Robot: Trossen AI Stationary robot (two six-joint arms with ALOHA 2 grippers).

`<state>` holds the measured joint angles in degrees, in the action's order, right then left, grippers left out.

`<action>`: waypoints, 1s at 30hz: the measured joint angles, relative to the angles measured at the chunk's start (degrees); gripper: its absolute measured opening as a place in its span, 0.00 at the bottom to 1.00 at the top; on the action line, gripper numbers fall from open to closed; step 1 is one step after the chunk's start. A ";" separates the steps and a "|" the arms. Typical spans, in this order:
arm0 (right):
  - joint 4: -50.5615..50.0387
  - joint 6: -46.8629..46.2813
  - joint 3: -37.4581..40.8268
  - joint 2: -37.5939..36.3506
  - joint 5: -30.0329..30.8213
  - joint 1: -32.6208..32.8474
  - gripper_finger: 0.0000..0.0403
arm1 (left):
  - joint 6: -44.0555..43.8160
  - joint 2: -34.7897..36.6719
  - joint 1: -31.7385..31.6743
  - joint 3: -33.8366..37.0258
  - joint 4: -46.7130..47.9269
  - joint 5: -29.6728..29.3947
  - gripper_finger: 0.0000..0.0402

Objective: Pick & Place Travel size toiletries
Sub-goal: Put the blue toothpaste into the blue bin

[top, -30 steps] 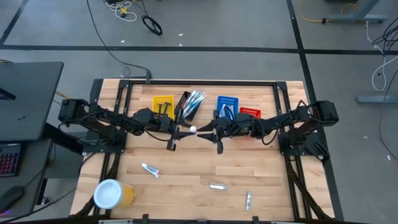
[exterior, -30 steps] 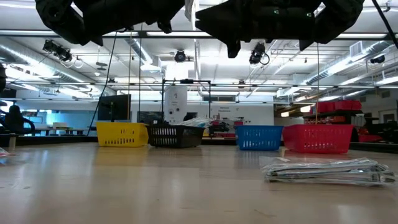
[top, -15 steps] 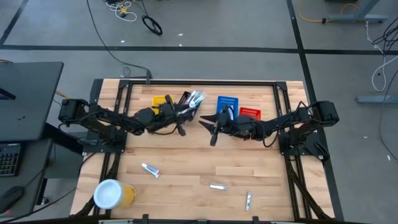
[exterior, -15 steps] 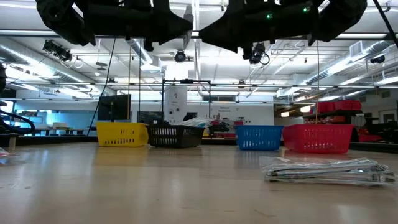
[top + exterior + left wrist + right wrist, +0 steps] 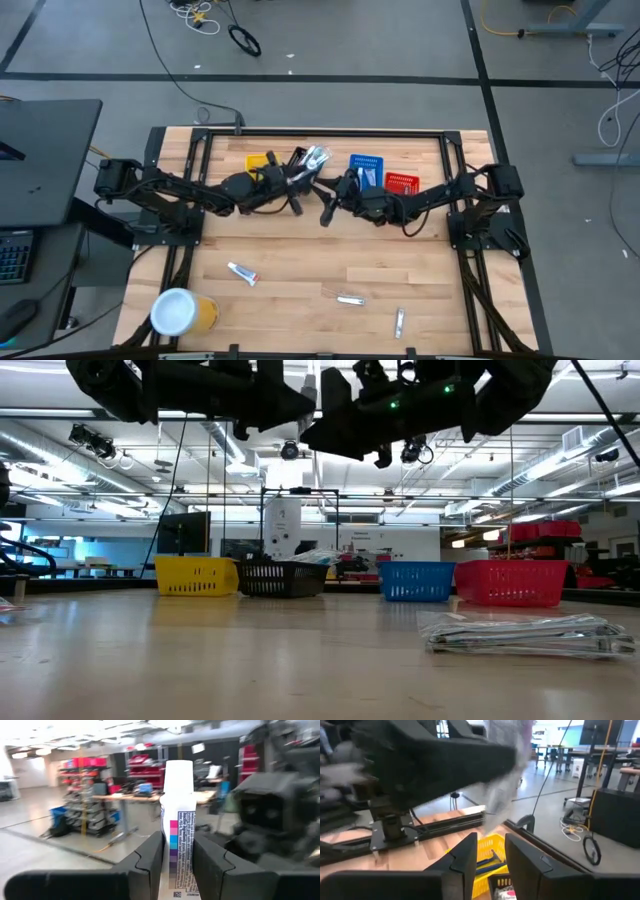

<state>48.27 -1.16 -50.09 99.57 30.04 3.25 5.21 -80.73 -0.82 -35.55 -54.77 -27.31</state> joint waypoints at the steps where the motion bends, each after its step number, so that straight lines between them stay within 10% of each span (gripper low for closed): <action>1: 0.08 -0.25 0.00 0.00 -0.02 0.04 0.27 | 0.00 0.00 -0.02 0.00 0.32 -1.31 0.24; 30: 3.41 0.12 0.00 0.00 -3.23 -2.57 0.15 | -4.55 0.00 0.11 0.00 0.25 0.77 0.24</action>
<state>51.68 -1.04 -50.09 99.57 26.81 0.67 0.67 -80.73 -0.71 -35.55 -54.52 -26.53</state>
